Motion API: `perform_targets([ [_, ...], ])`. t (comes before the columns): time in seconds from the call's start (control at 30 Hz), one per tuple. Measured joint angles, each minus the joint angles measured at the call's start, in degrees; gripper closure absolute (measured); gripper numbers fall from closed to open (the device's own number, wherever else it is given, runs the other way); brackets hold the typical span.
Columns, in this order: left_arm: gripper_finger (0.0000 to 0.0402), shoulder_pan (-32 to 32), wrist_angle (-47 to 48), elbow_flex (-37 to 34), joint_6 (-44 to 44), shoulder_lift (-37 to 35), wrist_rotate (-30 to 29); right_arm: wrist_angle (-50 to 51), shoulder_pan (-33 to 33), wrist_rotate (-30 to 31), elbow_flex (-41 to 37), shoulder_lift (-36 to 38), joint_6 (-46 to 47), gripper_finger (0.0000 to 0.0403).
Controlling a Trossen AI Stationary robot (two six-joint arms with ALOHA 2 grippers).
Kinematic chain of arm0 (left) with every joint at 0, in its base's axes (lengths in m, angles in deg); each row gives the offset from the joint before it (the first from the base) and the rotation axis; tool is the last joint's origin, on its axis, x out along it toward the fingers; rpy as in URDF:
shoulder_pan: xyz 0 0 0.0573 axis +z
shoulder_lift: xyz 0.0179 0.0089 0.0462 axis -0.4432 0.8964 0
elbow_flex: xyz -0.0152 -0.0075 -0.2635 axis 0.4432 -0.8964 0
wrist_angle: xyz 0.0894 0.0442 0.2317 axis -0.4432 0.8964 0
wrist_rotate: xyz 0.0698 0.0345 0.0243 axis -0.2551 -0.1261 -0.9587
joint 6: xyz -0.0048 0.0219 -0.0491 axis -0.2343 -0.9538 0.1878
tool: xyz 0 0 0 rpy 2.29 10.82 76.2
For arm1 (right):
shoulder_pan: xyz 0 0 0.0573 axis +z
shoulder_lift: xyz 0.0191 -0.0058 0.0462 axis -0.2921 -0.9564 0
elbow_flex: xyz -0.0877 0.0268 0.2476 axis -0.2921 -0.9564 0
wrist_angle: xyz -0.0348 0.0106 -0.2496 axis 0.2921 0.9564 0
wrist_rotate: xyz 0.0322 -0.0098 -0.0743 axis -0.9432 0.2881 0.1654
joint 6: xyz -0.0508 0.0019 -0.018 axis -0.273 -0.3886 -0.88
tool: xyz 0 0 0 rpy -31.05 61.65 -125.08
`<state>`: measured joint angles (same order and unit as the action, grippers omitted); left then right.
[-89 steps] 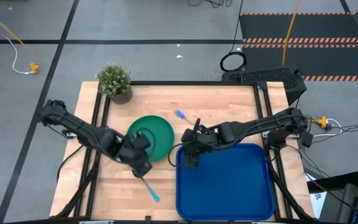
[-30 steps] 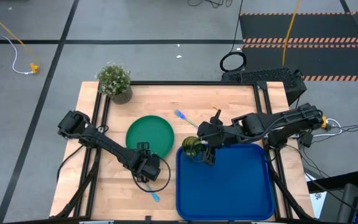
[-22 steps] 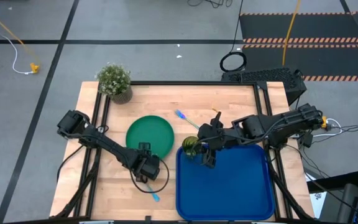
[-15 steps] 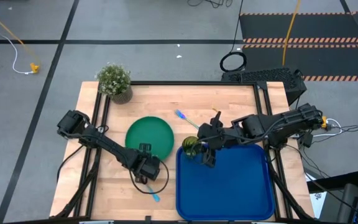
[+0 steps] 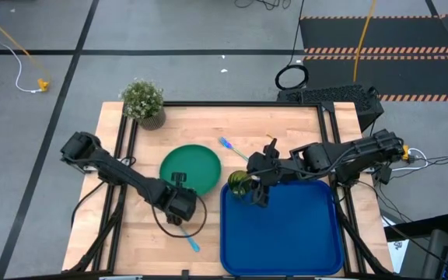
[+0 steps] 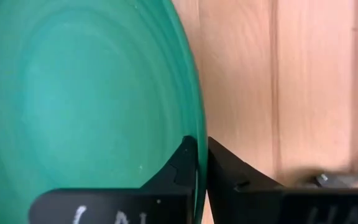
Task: Pick and place plate/cup/fork/spoon on tray
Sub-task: Put the green plate on the blue tray to the bottom left of the green cup
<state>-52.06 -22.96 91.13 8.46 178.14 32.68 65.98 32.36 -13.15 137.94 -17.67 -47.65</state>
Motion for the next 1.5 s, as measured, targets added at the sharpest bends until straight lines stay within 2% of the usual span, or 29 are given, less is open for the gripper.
perform_targets([
  [0.47,0.0393,2.8,6.8,0.1,-2.2,-15.6,-0.1,0.0,0.0,0.2,0.0,0.0,0.6,0.0218],
  [0.57,0.0393,3.0,9.1,2.2,-2.2,-17.1,-1.7,0.0,0.0,0.2,0.0,0.0,1.4,0.0218],
  [0.77,0.0393,3.0,17.0,11.5,-5.5,-17.3,-7.9,0.0,0.0,0.2,0.0,0.0,2.1,0.0218],
  [1.0,0.0393,3.7,18.1,20.6,-10.1,-17.3,-12.8,-1.2,0.0,0.1,0.0,0.0,2.1,0.0218],
  [1.2,0.0393,3.7,17.6,26.2,-17.1,-16.2,-14.2,-10.4,0.0,-0.2,0.0,1.1,0.0,0.0218],
  [1.33,0.0393,4.0,17.3,28.7,-20.2,-14.9,-14.5,-18.3,0.0,-0.2,0.0,4.2,-1.9,0.0218],
  [1.5,0.0393,4.6,17.2,30.2,-24.2,-11.9,-14.6,-23.6,0.6,-0.2,0.0,8.2,-6.2,0.0218],
])
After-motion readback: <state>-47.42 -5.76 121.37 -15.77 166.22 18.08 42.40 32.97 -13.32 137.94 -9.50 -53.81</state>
